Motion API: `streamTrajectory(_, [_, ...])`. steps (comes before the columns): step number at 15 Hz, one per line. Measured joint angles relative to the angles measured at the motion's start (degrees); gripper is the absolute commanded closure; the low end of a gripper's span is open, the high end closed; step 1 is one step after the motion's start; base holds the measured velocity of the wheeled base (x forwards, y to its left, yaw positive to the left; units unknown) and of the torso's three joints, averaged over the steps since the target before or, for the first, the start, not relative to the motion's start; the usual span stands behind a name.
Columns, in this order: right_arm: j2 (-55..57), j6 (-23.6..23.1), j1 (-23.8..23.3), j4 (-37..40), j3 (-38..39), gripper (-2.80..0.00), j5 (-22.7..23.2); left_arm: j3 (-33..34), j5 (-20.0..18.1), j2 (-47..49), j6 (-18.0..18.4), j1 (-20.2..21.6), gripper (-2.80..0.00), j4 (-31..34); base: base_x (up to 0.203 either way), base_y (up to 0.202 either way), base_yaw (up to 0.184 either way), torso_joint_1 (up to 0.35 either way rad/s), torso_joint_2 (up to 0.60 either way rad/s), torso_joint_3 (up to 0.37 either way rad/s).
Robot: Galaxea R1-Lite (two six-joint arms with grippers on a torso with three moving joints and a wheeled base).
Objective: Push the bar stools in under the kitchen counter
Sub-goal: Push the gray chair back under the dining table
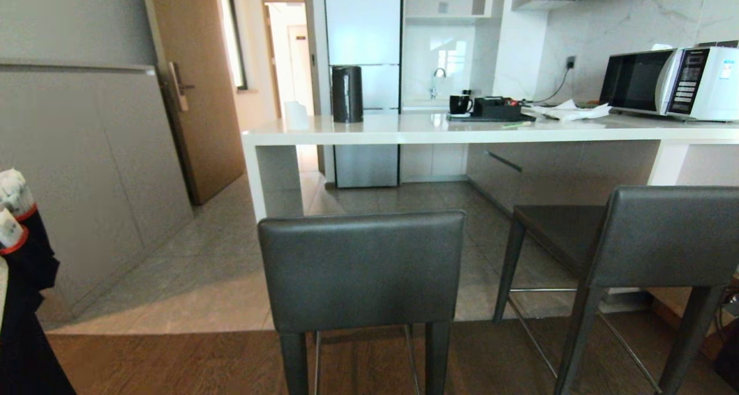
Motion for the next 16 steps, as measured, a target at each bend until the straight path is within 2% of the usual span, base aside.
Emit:
streamTrajectory(5, [-0.72, 0.32, 5.46, 4.53, -5.13, -2.80, 1.07, 1.81, -1.28, -1.77, 1.53, 0.96, -2.80, -0.17, 0.000, 0.000, 0.000, 0.000, 0.00, 0.000])
streamTrajectory(8, [-1.62, 0.30, 7.61, 8.10, -7.37, -2.80, 1.09, 0.68, -5.14, -2.17, 1.38, -3.99, -2.80, 1.42, 0.000, 0.000, 0.000, 0.000, 0.00, 0.000])
streamTrajectory(12, [-6.76, 0.35, 8.61, 12.09, -5.06, -2.80, 0.99, 1.20, -5.45, -7.29, -0.24, -5.96, -2.80, 4.90, 0.000, 0.000, 0.000, 0.000, 0.00, 0.000])
streamTrajectory(14, [-11.34, 0.11, 8.62, 15.59, -2.56, -2.80, 0.58, 3.42, -3.72, -11.96, -0.65, -6.67, -2.80, 7.37, 0.000, 0.000, 0.000, 0.000, 0.00, 0.000])
streamTrajectory(16, [-14.28, -0.80, 8.61, 17.56, 0.46, -2.80, -3.97, 6.66, 2.78, -14.47, 0.16, -6.99, -2.80, 7.37, 0.000, 0.000, 0.000, 0.000, 0.00, 0.000])
